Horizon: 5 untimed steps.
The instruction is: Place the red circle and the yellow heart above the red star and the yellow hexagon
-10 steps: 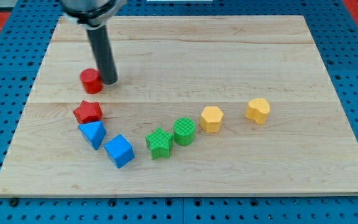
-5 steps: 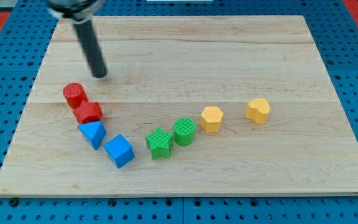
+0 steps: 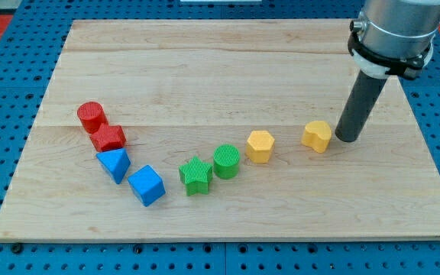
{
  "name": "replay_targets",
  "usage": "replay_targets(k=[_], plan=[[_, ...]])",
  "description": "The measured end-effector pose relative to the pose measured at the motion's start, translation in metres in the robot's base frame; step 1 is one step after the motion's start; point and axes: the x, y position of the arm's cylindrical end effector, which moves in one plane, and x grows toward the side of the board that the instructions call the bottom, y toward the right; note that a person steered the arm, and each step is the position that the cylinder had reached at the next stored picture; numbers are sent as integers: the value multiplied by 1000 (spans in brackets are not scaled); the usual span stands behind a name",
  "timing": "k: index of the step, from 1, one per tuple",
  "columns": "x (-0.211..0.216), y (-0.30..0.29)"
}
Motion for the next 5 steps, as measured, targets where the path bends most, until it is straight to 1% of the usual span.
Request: replay_targets(k=[1, 2, 3, 5], plan=[[3, -45], [-3, -65], [-20, -65], [-37, -61]])
